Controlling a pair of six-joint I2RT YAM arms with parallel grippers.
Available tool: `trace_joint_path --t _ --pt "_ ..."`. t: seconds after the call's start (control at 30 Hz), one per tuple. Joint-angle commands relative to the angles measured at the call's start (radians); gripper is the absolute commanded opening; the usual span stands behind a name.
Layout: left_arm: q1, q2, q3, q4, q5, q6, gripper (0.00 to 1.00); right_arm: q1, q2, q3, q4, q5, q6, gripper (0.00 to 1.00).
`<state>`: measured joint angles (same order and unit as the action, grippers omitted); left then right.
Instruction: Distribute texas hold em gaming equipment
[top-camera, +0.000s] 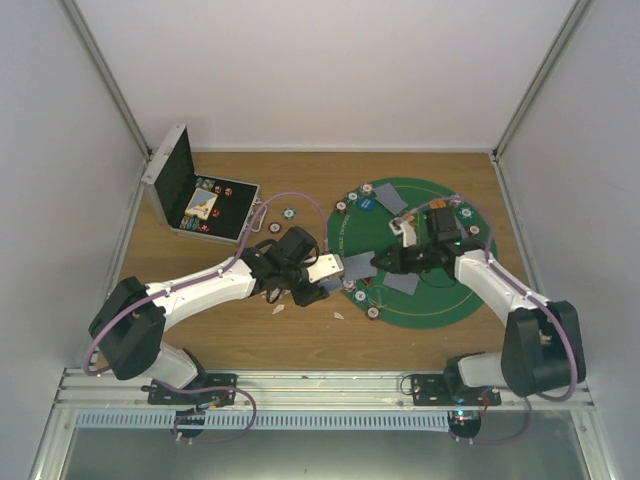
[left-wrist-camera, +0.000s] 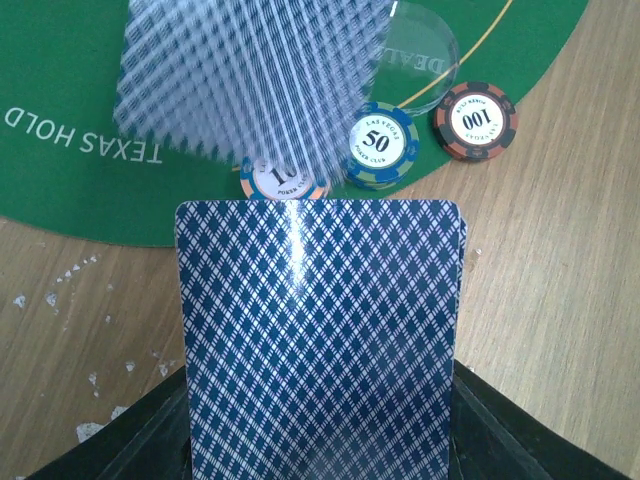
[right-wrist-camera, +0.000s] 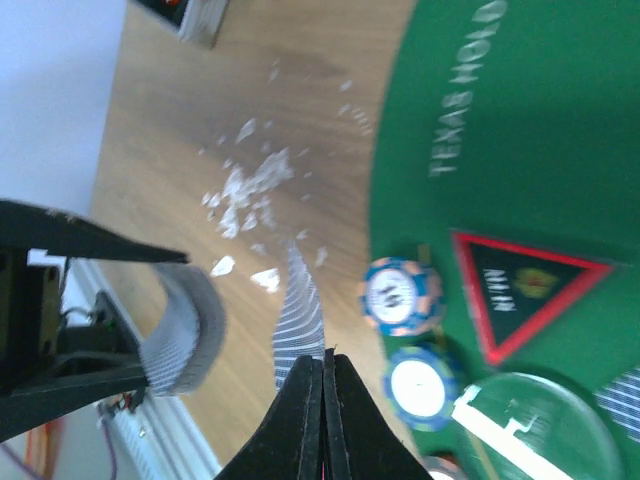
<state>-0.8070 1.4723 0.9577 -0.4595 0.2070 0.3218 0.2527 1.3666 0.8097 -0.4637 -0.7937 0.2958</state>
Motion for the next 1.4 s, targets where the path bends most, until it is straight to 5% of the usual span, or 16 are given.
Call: trace_joint_path --t 0.0,0.23,0.53,0.83,1.37 --pt "-0.002 -0.028 0.001 0.043 -0.001 -0.008 0.57 -0.136 -0.076 -0.048 0.038 0.051 0.044 0.01" --pt "-0.003 -0.027 0.0 0.043 -0.007 -0.007 0.57 -0.423 -0.169 -0.147 0.239 0.177 0.335 0.01" --pt "-0.002 -0.027 -0.004 0.044 -0.024 -0.004 0.57 -0.616 -0.154 -0.299 0.585 0.279 0.634 0.01" --pt "0.002 -0.018 -0.003 0.041 -0.04 -0.001 0.57 -0.757 0.021 -0.271 0.684 0.203 0.616 0.01" --pt "0.008 -0.003 0.006 0.036 -0.037 -0.002 0.57 -0.768 0.315 -0.102 0.717 0.17 0.565 0.01"
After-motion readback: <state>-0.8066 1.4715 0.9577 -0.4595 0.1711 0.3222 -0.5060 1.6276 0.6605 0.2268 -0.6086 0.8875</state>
